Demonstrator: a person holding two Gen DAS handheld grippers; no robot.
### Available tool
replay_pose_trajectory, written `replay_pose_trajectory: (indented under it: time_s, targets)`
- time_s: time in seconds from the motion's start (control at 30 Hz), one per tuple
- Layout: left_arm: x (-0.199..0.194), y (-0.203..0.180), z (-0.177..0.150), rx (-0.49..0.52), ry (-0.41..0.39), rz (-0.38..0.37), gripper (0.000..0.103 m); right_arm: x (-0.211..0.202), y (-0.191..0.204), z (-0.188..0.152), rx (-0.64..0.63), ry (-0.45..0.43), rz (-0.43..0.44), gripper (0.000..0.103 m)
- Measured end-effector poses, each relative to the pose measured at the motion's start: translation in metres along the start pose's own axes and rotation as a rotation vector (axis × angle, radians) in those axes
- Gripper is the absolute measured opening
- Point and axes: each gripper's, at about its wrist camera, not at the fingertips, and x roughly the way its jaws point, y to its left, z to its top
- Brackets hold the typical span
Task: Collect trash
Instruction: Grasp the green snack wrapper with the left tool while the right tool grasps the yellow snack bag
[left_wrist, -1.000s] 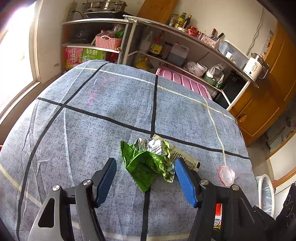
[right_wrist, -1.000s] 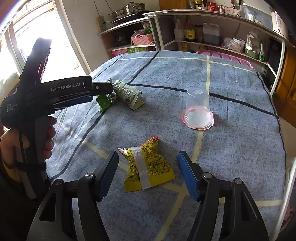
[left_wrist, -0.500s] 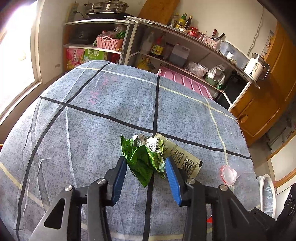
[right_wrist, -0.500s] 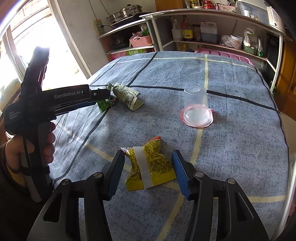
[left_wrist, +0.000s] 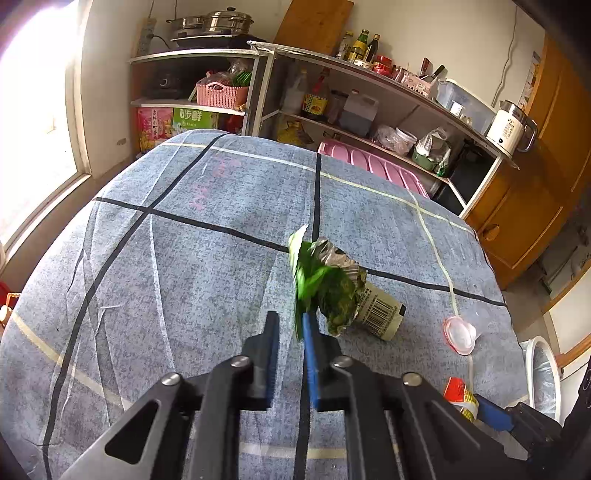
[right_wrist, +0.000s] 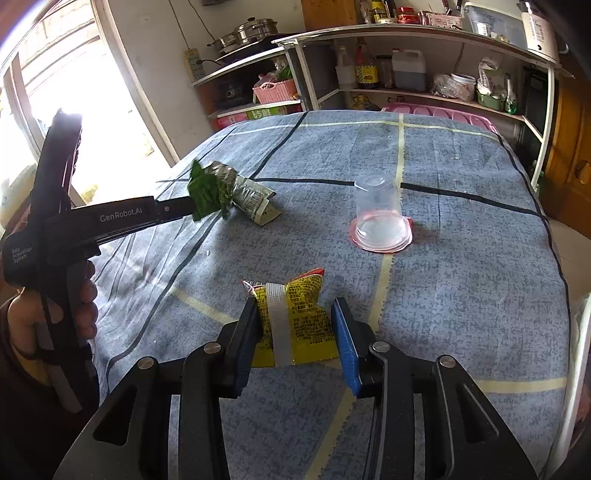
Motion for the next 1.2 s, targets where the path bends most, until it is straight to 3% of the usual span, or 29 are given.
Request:
replay_pose_trajectory:
  time_s: [0.13,0.23,0.3,0.37,0.53,0.8,1.03,1.07,1.2]
  targets:
    - [0.001,-0.001,-0.005,0.005,0.016,0.009,0.011,-0.002,-0.001,-0.002,0.003,-0.001,0.005,0.038]
    - [-0.001,0.003,-0.005,-0.024,0.020,-0.029,0.015,-0.003,-0.002,-0.002,0.010,-0.002,0.013,0.038]
    - [-0.002,0.003,-0.004,-0.023,0.011,-0.008,0.043,-0.004,-0.002,-0.002,0.012,0.000,0.017,0.038]
    - [-0.002,0.008,-0.001,-0.043,-0.002,-0.003,0.054,-0.004,-0.002,-0.003,0.014,-0.002,0.017,0.038]
    - [0.000,0.015,0.001,-0.075,0.001,-0.009,0.054,-0.003,-0.004,-0.003,0.019,0.004,0.021,0.038]
    - [-0.006,-0.018,0.006,0.064,-0.063,0.045,0.054,0.000,-0.007,-0.005,0.032,0.017,0.026,0.038]
    - [0.016,-0.026,0.012,0.088,-0.029,0.095,0.053,-0.001,-0.007,-0.006,0.032,0.015,0.032,0.038]
    - [0.017,-0.026,0.012,0.091,-0.031,0.099,0.051,-0.001,-0.008,-0.006,0.035,0.015,0.032,0.038]
    - [0.020,-0.023,0.013,0.073,-0.022,0.103,0.024,-0.001,-0.011,-0.005,0.045,0.013,0.035,0.038]
